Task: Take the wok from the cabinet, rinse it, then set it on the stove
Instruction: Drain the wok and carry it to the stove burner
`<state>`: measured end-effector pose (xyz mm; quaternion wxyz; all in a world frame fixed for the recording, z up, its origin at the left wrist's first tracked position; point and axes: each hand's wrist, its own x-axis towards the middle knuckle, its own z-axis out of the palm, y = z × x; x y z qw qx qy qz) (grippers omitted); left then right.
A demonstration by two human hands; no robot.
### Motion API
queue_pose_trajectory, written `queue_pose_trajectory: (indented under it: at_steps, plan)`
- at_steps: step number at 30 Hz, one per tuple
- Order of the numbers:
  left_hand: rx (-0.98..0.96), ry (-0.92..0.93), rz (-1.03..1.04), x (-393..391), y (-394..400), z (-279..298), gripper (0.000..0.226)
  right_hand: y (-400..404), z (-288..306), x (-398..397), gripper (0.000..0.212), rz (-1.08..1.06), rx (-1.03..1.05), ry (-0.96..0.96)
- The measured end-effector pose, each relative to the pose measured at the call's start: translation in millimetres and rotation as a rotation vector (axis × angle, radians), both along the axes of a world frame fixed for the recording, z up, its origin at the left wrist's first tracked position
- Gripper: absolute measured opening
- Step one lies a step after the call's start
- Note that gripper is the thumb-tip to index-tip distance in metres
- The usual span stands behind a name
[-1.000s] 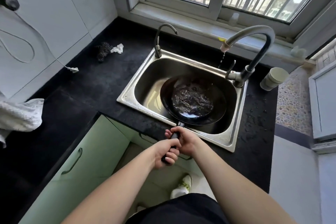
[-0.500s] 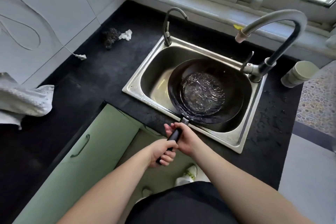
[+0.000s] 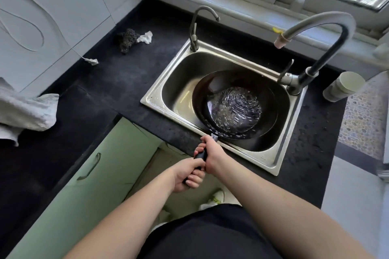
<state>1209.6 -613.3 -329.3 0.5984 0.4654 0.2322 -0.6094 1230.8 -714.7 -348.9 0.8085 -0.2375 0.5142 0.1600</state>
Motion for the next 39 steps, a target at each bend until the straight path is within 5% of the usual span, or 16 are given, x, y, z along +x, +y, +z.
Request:
queue_pose_trajectory:
  at_steps: [10,21,39]
  plan:
    - [-0.113,0.090,-0.005,7.4,26.3,18.0,0.030,23.0,19.6,5.5,0.027,0.033,-0.108,-0.019]
    - [-0.011,-0.209,-0.138,12.8,55.6,49.1,0.027,53.6,52.0,5.7,0.039,-0.057,0.100,-0.173]
    - [-0.161,-0.178,-0.195,3.7,57.6,31.1,0.028,54.7,46.0,-7.4,0.022,-0.090,-0.217,-0.074]
